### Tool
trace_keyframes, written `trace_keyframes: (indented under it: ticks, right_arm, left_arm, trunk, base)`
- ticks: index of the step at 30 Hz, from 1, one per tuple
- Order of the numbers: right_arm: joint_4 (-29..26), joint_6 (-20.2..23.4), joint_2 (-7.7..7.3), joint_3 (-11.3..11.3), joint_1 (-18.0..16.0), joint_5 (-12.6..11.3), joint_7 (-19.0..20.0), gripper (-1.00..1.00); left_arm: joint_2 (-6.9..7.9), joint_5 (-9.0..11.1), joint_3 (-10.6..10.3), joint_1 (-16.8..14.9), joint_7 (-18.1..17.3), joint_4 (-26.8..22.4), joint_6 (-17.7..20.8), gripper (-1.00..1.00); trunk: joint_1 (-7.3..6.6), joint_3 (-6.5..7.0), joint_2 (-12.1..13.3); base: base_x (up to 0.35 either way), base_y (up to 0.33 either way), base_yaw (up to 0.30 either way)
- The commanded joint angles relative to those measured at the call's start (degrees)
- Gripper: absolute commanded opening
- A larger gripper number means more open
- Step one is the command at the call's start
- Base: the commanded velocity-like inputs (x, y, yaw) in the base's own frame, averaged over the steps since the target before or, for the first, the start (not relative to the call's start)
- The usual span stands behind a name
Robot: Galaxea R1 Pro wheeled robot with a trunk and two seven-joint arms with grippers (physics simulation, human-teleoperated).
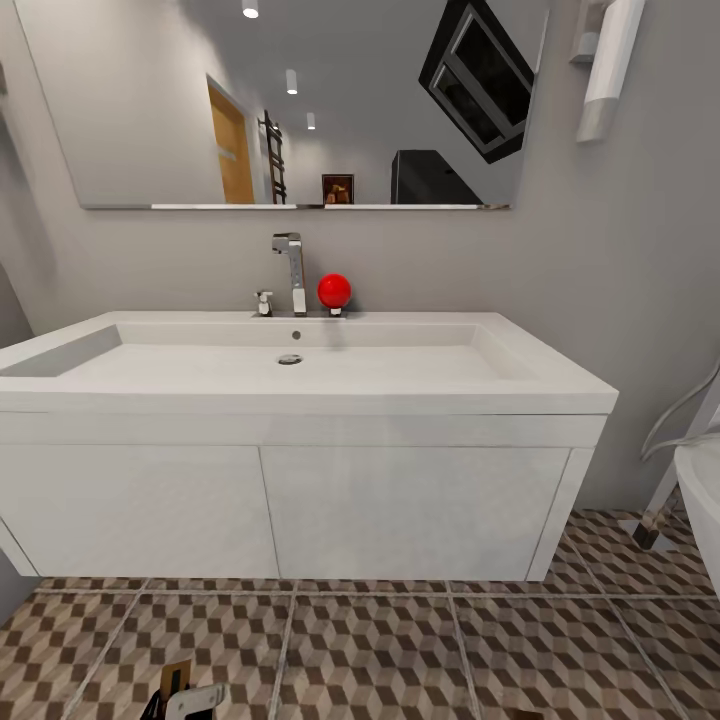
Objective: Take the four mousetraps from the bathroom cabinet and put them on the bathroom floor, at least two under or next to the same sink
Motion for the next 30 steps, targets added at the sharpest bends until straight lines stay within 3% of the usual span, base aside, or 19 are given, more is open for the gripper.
trace_keyframes:
  ticks: [1, 30]
  right_arm:
    - [0.2, -0.3, 0.03, 0.5, -0.1, -0.6, 0.1, -1.00]
    - [0.2, -0.3, 0.01, 0.5, -0.1, -0.3, -0.3, -1.00]
  left_arm:
    - [0.03, 0.4, -0.5, 0.0, 0.2, 0.0, -0.2, -1.00]
    - [0.05, 0.4, -0.5, 0.0, 0.2, 0.0, -0.1, -1.00]
  trunk:
    - [-0.01, -0.05, 0.0]
    - [-0.01, -0.05, 0.0]
  base:
    - [0.000, 0.000, 0.000]
    - [0.000, 0.000, 0.000]
